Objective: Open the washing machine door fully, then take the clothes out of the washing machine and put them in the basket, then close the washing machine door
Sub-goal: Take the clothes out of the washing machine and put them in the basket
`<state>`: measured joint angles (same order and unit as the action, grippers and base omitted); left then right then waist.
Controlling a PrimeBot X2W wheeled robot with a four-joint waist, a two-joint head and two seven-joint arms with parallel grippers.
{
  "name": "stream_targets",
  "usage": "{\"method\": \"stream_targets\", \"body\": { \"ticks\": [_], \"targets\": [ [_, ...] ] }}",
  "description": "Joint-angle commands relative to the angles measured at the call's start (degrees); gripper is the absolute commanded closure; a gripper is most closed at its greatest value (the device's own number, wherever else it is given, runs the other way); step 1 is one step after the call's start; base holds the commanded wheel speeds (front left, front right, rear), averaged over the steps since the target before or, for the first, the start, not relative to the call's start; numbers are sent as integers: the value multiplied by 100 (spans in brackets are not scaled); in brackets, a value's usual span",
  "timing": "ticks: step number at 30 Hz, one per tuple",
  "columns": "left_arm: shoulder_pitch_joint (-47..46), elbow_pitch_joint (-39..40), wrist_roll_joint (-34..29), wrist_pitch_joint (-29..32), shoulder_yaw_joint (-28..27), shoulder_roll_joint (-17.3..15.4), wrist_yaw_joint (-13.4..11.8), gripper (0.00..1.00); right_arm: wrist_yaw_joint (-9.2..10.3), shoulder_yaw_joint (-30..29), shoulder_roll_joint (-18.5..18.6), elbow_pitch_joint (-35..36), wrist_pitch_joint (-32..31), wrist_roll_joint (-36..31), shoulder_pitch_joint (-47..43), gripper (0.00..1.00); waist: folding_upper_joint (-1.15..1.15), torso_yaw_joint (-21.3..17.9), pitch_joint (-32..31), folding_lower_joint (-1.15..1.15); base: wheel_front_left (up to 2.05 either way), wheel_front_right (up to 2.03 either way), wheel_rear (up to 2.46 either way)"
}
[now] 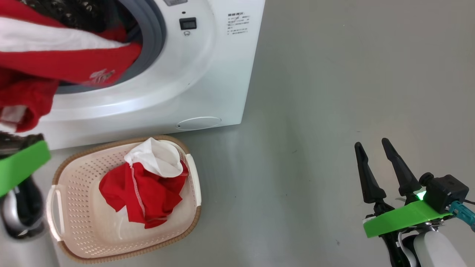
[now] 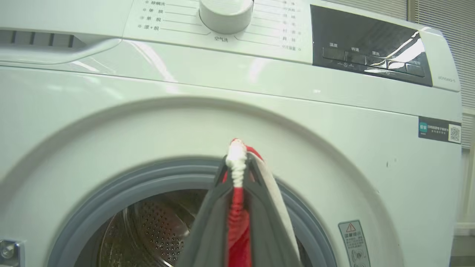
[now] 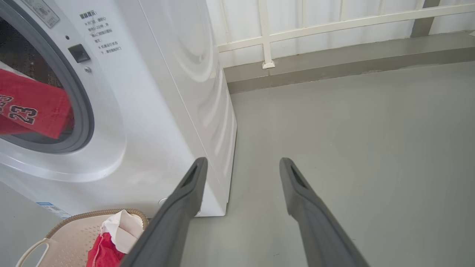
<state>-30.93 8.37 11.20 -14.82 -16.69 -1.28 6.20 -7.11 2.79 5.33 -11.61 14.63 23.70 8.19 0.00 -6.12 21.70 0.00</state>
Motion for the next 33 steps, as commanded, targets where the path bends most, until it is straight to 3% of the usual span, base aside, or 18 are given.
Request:
{"method": "stream_targets", "body": {
  "ticks": [1, 10, 21, 33],
  "targets": [
    [160, 265, 41, -18, -96, -161, -57, 100, -37, 109, 81, 132, 37, -26, -24, 0, 0, 5, 4, 0, 0, 0, 0],
    [547, -5, -17, -18, 228, -161, -245, 100, -37, 133, 79, 130, 37, -18, 12, 0, 0, 29, 37, 0, 0, 0, 0],
    [1158, -1551, -98, -18, 595, -160, -397, 100, -37, 149, 38, 154, 37, -1, 67, 0, 0, -17, 247, 0, 0, 0, 0],
    [1064, -3243, -163, -18, 859, -160, -406, 100, -37, 184, 73, 175, 37, 14, 175, 0, 0, -48, 563, 0, 0, 0, 0]
  ]
}}
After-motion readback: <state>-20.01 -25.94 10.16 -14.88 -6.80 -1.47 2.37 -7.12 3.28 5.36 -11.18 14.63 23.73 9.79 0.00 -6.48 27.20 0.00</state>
